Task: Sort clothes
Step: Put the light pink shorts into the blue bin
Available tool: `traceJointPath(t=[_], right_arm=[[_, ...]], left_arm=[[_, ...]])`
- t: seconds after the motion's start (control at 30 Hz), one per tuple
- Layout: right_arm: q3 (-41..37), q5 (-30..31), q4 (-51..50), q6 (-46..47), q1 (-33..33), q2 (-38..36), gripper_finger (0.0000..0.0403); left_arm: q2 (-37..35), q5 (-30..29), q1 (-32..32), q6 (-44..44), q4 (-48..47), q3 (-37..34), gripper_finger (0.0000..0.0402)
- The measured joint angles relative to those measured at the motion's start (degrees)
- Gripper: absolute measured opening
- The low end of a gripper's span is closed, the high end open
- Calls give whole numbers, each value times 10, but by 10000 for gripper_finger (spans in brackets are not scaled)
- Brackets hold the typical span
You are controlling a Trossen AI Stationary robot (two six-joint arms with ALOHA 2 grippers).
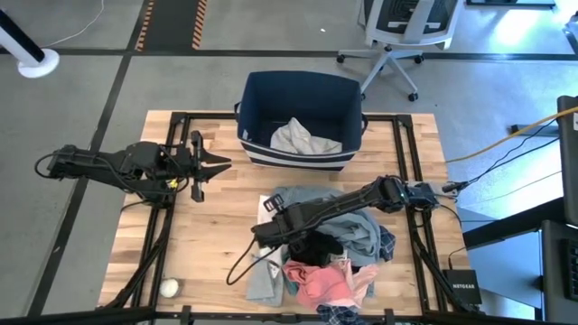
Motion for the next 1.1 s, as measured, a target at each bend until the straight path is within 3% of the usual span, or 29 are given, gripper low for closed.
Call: traceJointPath(t=[0.13,0.77,1.1], right_arm=[[59,11,-25,-1,9,-1,9],[46,132,-16,3,8,-149,19],[46,271,-15,-3,7,-237,25]], left_arm=[[0,0,0,0,0,0,59],[0,0,0,0,0,0,59],[0,0,0,0,0,0,59]])
